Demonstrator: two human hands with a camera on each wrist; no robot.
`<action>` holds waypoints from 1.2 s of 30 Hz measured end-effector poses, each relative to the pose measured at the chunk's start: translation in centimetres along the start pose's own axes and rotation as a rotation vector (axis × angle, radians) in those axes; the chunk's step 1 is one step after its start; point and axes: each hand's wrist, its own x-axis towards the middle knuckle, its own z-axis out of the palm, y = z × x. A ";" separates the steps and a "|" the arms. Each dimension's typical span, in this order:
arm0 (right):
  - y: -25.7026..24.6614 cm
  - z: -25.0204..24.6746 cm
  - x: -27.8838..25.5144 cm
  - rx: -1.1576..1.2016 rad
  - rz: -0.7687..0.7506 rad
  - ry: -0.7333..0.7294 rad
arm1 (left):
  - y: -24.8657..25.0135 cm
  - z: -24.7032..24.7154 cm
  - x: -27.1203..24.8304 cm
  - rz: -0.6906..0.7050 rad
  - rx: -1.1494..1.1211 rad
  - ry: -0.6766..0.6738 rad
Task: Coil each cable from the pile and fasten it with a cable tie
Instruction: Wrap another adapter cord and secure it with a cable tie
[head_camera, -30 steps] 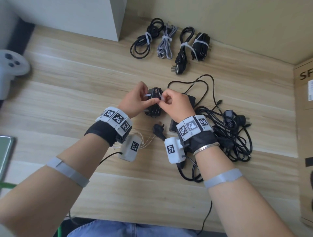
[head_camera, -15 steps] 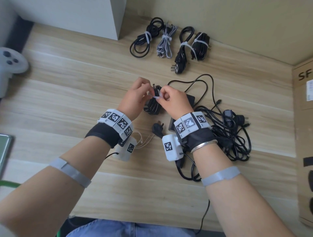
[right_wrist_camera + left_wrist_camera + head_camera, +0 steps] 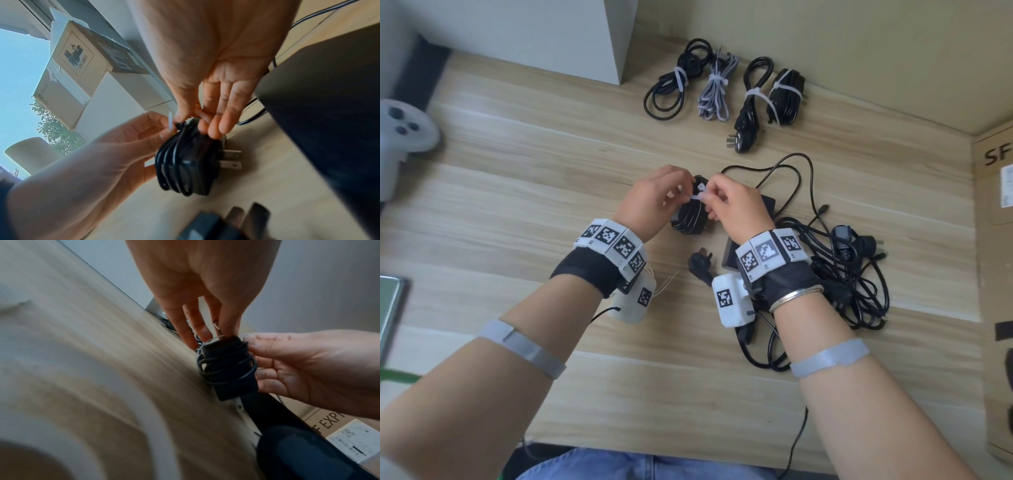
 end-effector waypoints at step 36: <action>0.7 -0.3 -0.6 -0.019 -0.113 0.067 | 0.6 0.8 0.6 -0.202 -0.164 0.080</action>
